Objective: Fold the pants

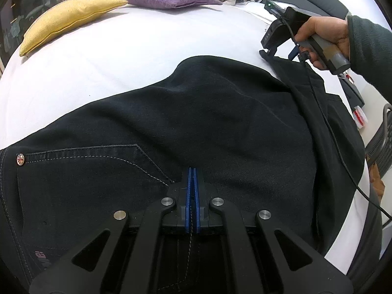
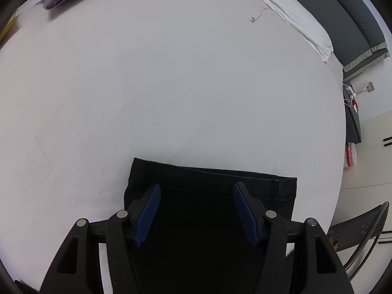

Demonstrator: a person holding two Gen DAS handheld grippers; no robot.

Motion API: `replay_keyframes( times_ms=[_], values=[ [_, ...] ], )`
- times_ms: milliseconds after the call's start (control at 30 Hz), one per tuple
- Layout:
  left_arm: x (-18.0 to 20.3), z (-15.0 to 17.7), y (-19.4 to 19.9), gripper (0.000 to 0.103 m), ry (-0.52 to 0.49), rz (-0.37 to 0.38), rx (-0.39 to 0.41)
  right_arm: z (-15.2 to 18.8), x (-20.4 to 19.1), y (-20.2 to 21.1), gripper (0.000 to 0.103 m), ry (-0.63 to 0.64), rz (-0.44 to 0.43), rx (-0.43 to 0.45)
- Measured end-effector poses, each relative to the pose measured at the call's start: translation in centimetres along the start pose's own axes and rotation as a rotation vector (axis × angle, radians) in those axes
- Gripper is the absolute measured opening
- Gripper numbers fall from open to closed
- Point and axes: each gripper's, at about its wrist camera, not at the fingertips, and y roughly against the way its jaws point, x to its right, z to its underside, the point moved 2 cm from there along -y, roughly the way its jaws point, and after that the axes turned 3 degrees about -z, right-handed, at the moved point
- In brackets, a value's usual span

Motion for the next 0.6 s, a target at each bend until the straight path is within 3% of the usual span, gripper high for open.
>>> replay_keyframes(
  times_ms=[67, 167, 200, 400, 533, 600],
  values=[
    [0.1, 0.0, 0.0, 0.002, -0.002, -0.005, 0.0, -0.6, 0.6, -0.4, 0.045, 0.001, -0.057, -0.015],
    [0.3, 0.0, 0.0, 0.002, -0.007, -0.014, 0.0, -0.5, 0.4, -0.2, 0.009, 0.028, -0.061, -0.004],
    [0.4, 0.0, 0.1, 0.002, -0.008, -0.016, 0.0, -0.4, 0.5, -0.1, 0.005, 0.019, -0.079, -0.004],
    [0.8, -0.1, 0.0, 0.002, -0.005, -0.021, -0.005, 0.8, 2.8, 2.4, 0.001, -0.029, -0.188, 0.084],
    [0.9, -0.2, -0.1, 0.002, -0.002, -0.025, -0.007, 1.9, 6.1, 4.9, 0.001, -0.076, -0.274, 0.159],
    [1.1, -0.2, -0.1, 0.002, -0.007, -0.033, -0.006, 1.6, 7.9, 4.9, 0.001, -0.079, -0.3, 0.156]
  ],
)
